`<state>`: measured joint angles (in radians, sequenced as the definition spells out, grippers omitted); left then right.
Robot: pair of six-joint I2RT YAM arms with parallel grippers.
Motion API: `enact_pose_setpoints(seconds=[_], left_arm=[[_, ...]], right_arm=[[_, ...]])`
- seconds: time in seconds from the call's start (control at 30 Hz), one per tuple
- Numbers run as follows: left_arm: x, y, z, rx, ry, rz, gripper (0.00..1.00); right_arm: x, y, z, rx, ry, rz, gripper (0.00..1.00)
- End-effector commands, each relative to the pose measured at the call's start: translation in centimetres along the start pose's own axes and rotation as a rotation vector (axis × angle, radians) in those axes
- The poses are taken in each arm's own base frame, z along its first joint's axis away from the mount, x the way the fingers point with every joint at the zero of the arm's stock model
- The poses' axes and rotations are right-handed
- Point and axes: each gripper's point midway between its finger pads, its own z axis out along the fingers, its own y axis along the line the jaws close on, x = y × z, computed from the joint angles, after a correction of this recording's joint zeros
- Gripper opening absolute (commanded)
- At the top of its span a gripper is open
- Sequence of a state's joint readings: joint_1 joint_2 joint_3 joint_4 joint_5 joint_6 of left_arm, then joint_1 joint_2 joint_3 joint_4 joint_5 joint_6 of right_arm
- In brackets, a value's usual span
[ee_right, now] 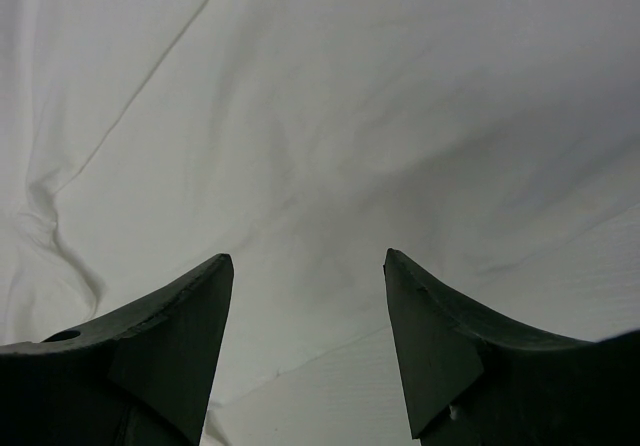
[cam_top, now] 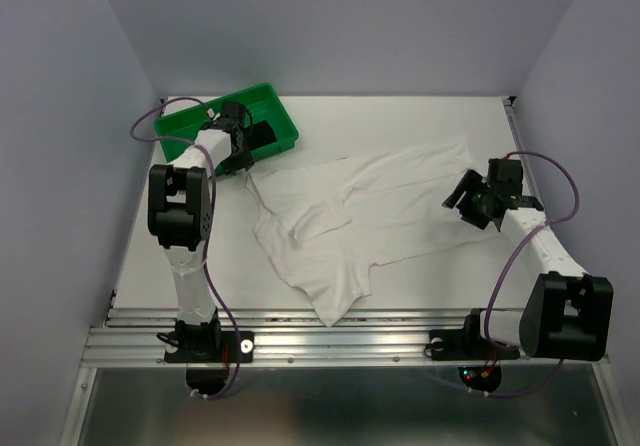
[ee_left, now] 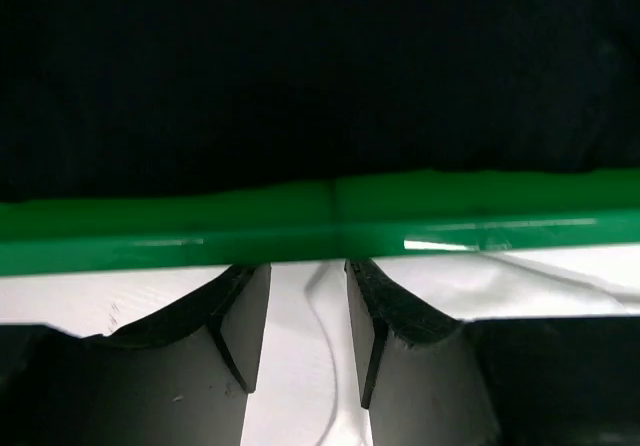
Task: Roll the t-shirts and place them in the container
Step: Move the bin to the center of the board, then fold the T-shirt at the center of the board.
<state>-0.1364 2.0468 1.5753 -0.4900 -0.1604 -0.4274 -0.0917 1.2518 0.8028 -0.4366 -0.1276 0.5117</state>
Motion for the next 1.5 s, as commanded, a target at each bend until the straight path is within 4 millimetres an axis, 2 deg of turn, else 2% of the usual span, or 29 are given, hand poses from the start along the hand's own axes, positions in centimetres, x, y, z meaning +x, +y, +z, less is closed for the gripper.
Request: enact_pose_setpoints(seconds=[0.0, 0.23, 0.43, 0.53, 0.57, 0.7, 0.8, 0.9, 0.93, 0.97, 1.03, 1.07, 1.13, 1.23, 1.33, 1.47], left_arm=[[-1.9, 1.2, 0.0, -0.036, -0.023, 0.024, 0.47], [-3.3, 2.5, 1.0, -0.053, -0.036, -0.005, 0.47], [-4.6, 1.8, 1.5, -0.037, -0.051, -0.017, 0.47], [-4.6, 1.3, 0.9, -0.011, -0.039, -0.018, 0.47], [-4.9, 1.1, 0.0, 0.004, -0.053, -0.02, 0.47], [-3.8, 0.6, -3.3, 0.045, -0.069, -0.017, 0.47], [-1.1, 0.6, -7.5, 0.086, -0.084, -0.003, 0.47], [1.0, 0.4, -9.7, 0.125, -0.086, -0.008, 0.47], [3.2, 0.6, -9.8, 0.131, -0.05, 0.001, 0.47], [3.9, -0.4, -11.5, 0.171, -0.071, 0.017, 0.47], [6.9, -0.8, -11.8, 0.191, -0.036, 0.038, 0.47], [8.0, -1.6, -12.6, 0.215, -0.033, 0.054, 0.48], [10.3, -2.1, -12.3, 0.235, 0.006, 0.07, 0.47], [12.5, -3.2, -11.2, 0.266, 0.052, 0.074, 0.47], [12.8, -4.1, -10.2, 0.277, 0.054, 0.07, 0.47], [12.8, -4.3, -7.5, 0.218, 0.071, 0.079, 0.47]], right_arm=[[-2.0, 0.9, -1.1, -0.017, -0.055, -0.014, 0.68], [-1.7, 0.7, -0.8, -0.014, -0.042, -0.011, 0.68], [-1.3, 0.5, -0.7, -0.011, -0.036, -0.011, 0.68], [-1.2, 0.4, -0.8, -0.006, -0.035, -0.014, 0.68], [-1.1, 0.3, -0.8, -0.004, -0.033, -0.013, 0.68], [-1.0, 0.3, -0.7, -0.005, -0.032, -0.015, 0.68], [-0.9, 0.2, -0.8, -0.005, -0.029, -0.018, 0.68], [-0.9, 0.3, -0.8, -0.011, -0.027, -0.021, 0.68], [-0.9, 0.3, -0.7, -0.011, -0.025, -0.022, 0.68], [-0.8, 0.4, -0.7, -0.017, -0.023, -0.024, 0.68], [-0.7, 0.3, -0.6, -0.016, -0.022, -0.026, 0.68], [-0.8, 0.3, -0.5, -0.017, -0.025, -0.028, 0.68], [-0.7, 0.2, 0.0, -0.01, -0.013, -0.026, 0.68], [-0.9, -0.1, 0.8, 0.005, -0.012, -0.029, 0.68], [-1.1, -0.8, 1.8, 0.043, -0.008, -0.031, 0.7], [-0.9, -2.0, 3.9, 0.103, 0.017, -0.018, 0.72]])
